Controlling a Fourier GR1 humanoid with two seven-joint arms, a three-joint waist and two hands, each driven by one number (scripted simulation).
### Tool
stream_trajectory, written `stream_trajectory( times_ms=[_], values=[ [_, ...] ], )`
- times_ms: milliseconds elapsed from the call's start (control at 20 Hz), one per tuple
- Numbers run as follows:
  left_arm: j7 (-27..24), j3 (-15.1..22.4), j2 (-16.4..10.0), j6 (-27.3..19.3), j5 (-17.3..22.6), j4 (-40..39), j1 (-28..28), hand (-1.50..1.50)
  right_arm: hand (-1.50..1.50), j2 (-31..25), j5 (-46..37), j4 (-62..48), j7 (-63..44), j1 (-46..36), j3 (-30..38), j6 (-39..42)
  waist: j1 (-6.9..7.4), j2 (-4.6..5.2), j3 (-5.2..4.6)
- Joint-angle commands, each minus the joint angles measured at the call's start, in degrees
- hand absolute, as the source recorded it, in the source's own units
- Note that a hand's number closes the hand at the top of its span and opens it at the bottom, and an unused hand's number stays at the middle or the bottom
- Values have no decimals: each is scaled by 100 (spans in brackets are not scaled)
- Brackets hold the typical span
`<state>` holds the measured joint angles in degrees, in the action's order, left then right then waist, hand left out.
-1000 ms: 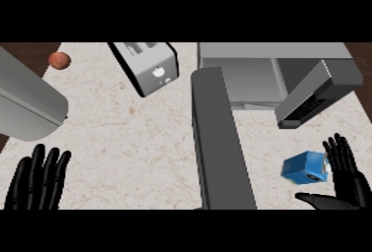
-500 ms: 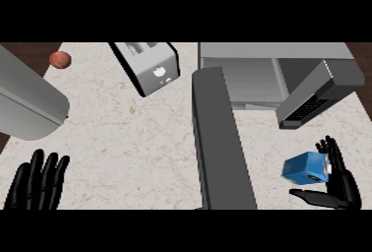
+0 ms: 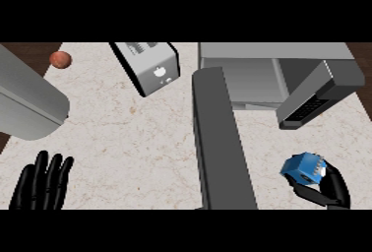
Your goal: Pick up the milk, place it into the microwave and close the microwave
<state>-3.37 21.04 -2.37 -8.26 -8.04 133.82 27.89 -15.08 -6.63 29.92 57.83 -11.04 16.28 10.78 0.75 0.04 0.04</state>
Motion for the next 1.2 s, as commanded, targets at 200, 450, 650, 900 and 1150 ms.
stream_trajectory(
  times_ms=[200, 450, 650, 900, 1150],
  values=[
    [-67, 80, 85, -113, -70, -50, 16, -150, 150, 191, 141, 502, 821, 227, -489, 1171, -65, -16, 2],
    [-136, 119, -64, 4, 29, 40, 319, -150, 150, 615, 144, 170, 979, 106, -608, 655, 18, 2, 9],
    [-278, 77, -27, -26, 99, -11, 343, -150, 150, 670, 202, 827, 835, 341, -800, 600, -35, -19, -2],
    [170, -505, -287, 113, 600, 366, 290, -150, 150, 1025, 356, 1464, 98, 284, -904, 146, -62, -17, -7],
    [-377, -800, -327, 265, 845, -38, 402, -150, 150, 1326, 249, 2368, -826, 49, -1173, -410, -58, -26, -11]
  ],
)
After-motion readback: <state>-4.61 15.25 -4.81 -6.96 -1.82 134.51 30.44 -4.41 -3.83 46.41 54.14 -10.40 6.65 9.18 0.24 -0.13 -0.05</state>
